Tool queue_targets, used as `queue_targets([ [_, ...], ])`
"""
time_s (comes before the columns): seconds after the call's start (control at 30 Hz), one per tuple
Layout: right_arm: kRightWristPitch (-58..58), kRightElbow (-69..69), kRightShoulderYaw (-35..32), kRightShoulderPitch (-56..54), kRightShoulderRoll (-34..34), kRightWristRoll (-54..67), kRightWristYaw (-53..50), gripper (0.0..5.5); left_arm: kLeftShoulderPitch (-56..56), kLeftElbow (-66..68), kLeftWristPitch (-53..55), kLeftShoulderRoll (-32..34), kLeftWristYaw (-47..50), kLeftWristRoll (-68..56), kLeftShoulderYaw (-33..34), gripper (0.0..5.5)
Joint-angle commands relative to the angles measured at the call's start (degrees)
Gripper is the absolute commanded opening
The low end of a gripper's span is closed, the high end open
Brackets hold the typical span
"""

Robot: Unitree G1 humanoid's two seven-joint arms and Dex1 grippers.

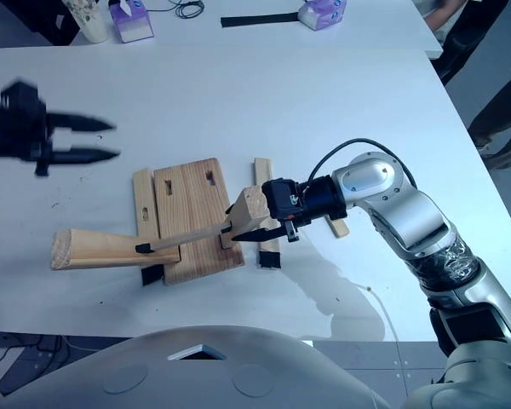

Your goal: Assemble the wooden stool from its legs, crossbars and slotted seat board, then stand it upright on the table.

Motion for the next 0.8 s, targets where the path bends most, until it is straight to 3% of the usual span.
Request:
queue_targets([
  [0.03,4.46,1.69,2.88,5.91,-4.65,-5.55,0.47,2.01,17.25,-0.04,-16.67,8.82,-9.19,6.77,1.48,2.38],
  [0.2,4.81,2.02,3.36,3.99,-4.44,-5.55,1.58,2.01,24.82,-12.5,-12.18,7.48,-9.04,0.73,4.08,2.38],
  [0.43,5.26,2.51,5.45,1.34,-4.0,-5.89,3.23,2.01,21.1,-27.68,1.37,4.49,-4.04,-12.13,2.85,2.38],
  [0.8,7.4,3.73,12.4,-5.68,0.62,-8.47,5.24,2.01,15.51,-30.67,8.7,-3.72,3.32,-9.86,-4.41,2.38],
])
